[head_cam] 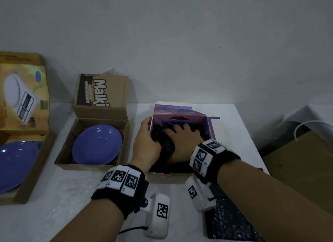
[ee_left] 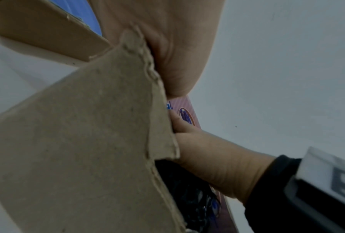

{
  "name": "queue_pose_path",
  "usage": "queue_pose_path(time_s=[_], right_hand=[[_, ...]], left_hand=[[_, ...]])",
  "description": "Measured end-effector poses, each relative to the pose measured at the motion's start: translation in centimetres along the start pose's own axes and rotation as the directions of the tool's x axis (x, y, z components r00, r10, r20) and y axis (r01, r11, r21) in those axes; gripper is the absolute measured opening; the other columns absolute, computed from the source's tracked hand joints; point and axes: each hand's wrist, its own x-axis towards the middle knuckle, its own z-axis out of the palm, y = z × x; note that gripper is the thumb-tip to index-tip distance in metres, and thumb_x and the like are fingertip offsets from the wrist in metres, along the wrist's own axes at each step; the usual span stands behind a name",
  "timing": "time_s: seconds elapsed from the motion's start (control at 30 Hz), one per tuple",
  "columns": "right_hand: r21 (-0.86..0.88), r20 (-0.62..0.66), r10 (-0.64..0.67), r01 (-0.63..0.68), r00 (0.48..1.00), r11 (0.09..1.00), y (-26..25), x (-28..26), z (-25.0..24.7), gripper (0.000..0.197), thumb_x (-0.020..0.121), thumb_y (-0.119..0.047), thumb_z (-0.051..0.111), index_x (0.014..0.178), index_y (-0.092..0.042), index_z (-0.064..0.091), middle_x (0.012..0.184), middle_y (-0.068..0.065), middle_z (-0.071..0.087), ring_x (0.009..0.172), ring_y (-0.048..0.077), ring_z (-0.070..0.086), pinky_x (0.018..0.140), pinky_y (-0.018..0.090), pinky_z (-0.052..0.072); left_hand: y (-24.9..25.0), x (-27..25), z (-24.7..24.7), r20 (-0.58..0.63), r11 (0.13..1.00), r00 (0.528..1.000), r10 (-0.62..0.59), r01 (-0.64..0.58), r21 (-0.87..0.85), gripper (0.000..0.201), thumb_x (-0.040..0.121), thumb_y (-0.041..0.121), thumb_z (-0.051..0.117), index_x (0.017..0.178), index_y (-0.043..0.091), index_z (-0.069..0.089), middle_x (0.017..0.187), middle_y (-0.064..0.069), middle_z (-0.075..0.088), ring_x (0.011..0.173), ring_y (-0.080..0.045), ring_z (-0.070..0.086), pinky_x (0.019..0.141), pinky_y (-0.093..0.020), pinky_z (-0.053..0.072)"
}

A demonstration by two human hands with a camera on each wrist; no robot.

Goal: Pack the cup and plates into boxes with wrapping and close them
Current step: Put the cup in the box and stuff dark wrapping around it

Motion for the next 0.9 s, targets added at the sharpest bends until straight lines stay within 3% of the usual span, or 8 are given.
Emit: queue_pose_path(time_s=[0.2, 0.4, 0.5, 0.57, 0.67, 0.77, 0.83, 0.9], right_hand=[[0.079, 0.262, -0.130, 0.114, 0.956, 0.990, 4.0, -1.6, -3.2, 0.135, 0.059, -0.037, 0.087, 0.146, -0.040, -0.015, 0.159, 0.002, -0.004, 0.146, 0.027, 0.003, 0.117, 0.046, 0.017], [-0.101, 0.017, -0.111, 0.112, 0.994, 0.989, 3.9, -2.1, 0.2, 0.141, 0.055, -0.038, 0.088, 0.146, -0.036, -0.020, 0.158, 0.012, 0.006, 0.145, 0.031, 0.011, 0.117, 0.043, 0.019], [0.072, -0.131, -0.173, 0.184, 0.976, 0.980, 4.8, -3.6, -0.2, 0.132, 0.056, -0.034, 0.086, 0.148, -0.036, -0.009, 0.158, 0.012, 0.005, 0.145, 0.027, 0.008, 0.117, 0.041, 0.013], [0.388, -0.381, -0.138, 0.293, 0.914, 0.874, 5.9, -5.6, 0.1, 0.115, 0.059, -0.029, 0.081, 0.149, -0.034, 0.010, 0.155, 0.007, 0.018, 0.142, 0.022, 0.018, 0.114, 0.038, 0.024], [0.738, -0.613, 0.365, 0.343, 0.701, 0.581, 7.4, -8.4, 4.1, 0.062, 0.073, -0.020, 0.060, 0.132, -0.030, 0.041, 0.128, 0.003, 0.046, 0.114, 0.014, 0.047, 0.092, 0.027, 0.043], [0.869, -0.375, 0.704, -0.035, 0.604, 0.493, 7.9, -9.7, 10.2, 0.028, 0.087, -0.022, 0.051, 0.115, -0.017, 0.047, 0.109, 0.011, 0.051, 0.097, 0.028, 0.055, 0.078, 0.036, 0.046], [0.743, -0.187, 0.718, -0.381, 0.670, 0.549, 6.9, -10.3, 13.3, 0.040, 0.090, -0.041, 0.052, 0.120, -0.015, 0.043, 0.119, 0.014, 0.048, 0.110, 0.034, 0.050, 0.086, 0.042, 0.044], [0.533, -0.072, 0.687, -0.554, 0.723, 0.640, 5.4, -10.9, 14.9, 0.072, 0.081, -0.065, 0.048, 0.133, -0.018, 0.033, 0.138, 0.013, 0.038, 0.127, 0.033, 0.036, 0.099, 0.048, 0.036]], left_hand=[[0.1, -0.2, -0.1, 0.011, 1.000, 1.000, -0.002, 0.002, 0.013, 0.069, 0.078, -0.008, 0.052, 0.135, 0.029, 0.041, 0.117, 0.004, 0.060, 0.108, -0.016, 0.056, 0.088, -0.028, 0.045], [-0.1, 0.0, -0.1, 0.011, 1.000, 1.000, -0.007, 0.007, 0.019, 0.068, 0.080, -0.003, 0.058, 0.136, 0.030, 0.039, 0.119, 0.004, 0.060, 0.108, -0.017, 0.056, 0.089, -0.030, 0.045], [-0.3, 0.1, -0.1, 0.000, 1.000, 1.000, -0.010, 0.010, 0.002, 0.068, 0.079, -0.004, 0.061, 0.135, 0.030, 0.041, 0.119, 0.004, 0.060, 0.109, -0.016, 0.057, 0.088, -0.027, 0.044], [-0.2, 0.0, -0.2, -0.011, 1.000, 1.000, -0.022, 0.022, -0.015, 0.067, 0.079, -0.005, 0.060, 0.136, 0.026, 0.042, 0.118, 0.004, 0.059, 0.108, -0.016, 0.057, 0.085, -0.024, 0.042], [0.1, -0.2, -0.2, -0.028, 1.000, 1.000, -0.011, 0.011, 0.008, 0.059, 0.084, -0.001, 0.058, 0.137, 0.021, 0.042, 0.111, 0.006, 0.055, 0.098, -0.011, 0.052, 0.077, -0.019, 0.037], [0.4, -0.5, -0.1, -0.026, 0.998, 0.999, 0.025, -0.023, 0.052, 0.055, 0.088, 0.004, 0.057, 0.138, 0.018, 0.040, 0.110, 0.007, 0.051, 0.096, -0.009, 0.047, 0.070, -0.011, 0.033], [0.6, -0.6, -0.2, -0.032, 0.996, 0.999, 0.036, -0.034, 0.083, 0.054, 0.088, 0.005, 0.057, 0.138, 0.016, 0.039, 0.109, 0.007, 0.049, 0.097, -0.009, 0.045, 0.067, -0.006, 0.030], [0.6, -0.5, -0.2, -0.042, 0.992, 0.999, 0.035, -0.030, 0.119, 0.055, 0.088, 0.007, 0.058, 0.139, 0.017, 0.039, 0.108, 0.006, 0.049, 0.098, -0.010, 0.046, 0.073, -0.010, 0.031]])
